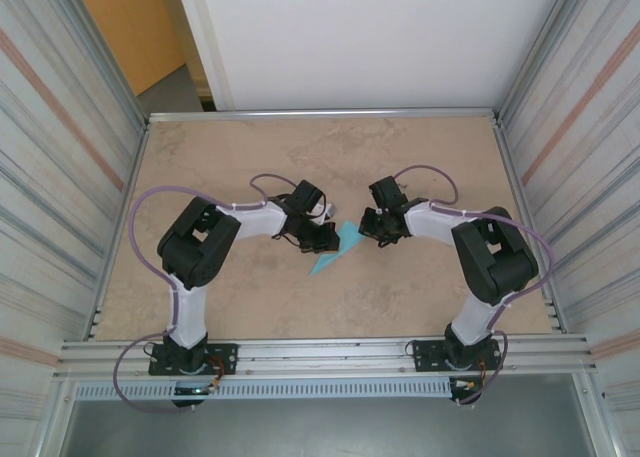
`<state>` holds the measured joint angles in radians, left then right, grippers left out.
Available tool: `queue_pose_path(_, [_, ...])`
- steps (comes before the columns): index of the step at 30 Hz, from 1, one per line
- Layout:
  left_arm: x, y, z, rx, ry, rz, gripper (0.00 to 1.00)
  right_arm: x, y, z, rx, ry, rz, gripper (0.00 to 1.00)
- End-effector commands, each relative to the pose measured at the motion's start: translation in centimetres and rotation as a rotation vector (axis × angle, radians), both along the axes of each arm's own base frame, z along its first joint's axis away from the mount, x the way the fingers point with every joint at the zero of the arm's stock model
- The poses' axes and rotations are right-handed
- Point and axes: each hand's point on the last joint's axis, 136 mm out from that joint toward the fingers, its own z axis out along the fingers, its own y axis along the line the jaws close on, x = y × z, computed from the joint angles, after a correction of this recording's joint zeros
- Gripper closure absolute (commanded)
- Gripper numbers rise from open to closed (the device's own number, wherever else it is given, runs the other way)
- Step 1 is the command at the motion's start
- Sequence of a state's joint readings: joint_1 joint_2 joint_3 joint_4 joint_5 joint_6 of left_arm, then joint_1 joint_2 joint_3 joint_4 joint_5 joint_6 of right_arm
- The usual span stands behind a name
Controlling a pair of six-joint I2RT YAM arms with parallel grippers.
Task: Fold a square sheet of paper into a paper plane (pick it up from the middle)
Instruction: Fold the wing for the fifth time at the center of the table.
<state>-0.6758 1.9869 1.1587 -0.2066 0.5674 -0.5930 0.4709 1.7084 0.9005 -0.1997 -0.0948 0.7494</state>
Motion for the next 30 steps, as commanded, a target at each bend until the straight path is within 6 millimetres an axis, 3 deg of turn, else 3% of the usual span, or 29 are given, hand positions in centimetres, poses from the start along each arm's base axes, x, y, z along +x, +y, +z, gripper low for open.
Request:
queue_pose_path(1, [-2.9,2.8,-4.5,0.167,0.099,-0.024,0.93,-0.6,-1.2,2.4,0.012,-0.037,0.001,0.72])
queue_pose_path(4, [-3.0,3.0,-4.9,0.182,0.101,-0.026,0.94,-0.4,-0.9,4.9,0.049,-0.113,0.020,0.69])
queue_pose_path(7, [-3.1,3.2,-5.3,0.196,0.105,-0.024,0.94,-1.3,0.7,5.3,0.119,-0.121,0.060,0.74])
queue_pose_path(12, [-3.3,3.6,-5.8,0.215,0.108,-0.021,0.96,-2.8,4.2,4.2,0.210,-0.090,0.109,0.87])
queue_pose_path(16, [-3.4,3.8,-6.0,0.221,0.112,-0.016,0.98,-3.0,5.9,3.0,0.234,-0.068,0.114,0.93])
queue_pose_path(24, [-3.6,3.8,-6.2,0.216,0.113,-0.012,0.98,-3.0,7.1,0.7,0.241,-0.022,0.098,0.98])
queue_pose_path(30, [-3.8,4.0,-6.3,0.218,0.119,-0.001,0.99,-3.9,6.5,-0.9,0.219,0.006,0.062,0.98])
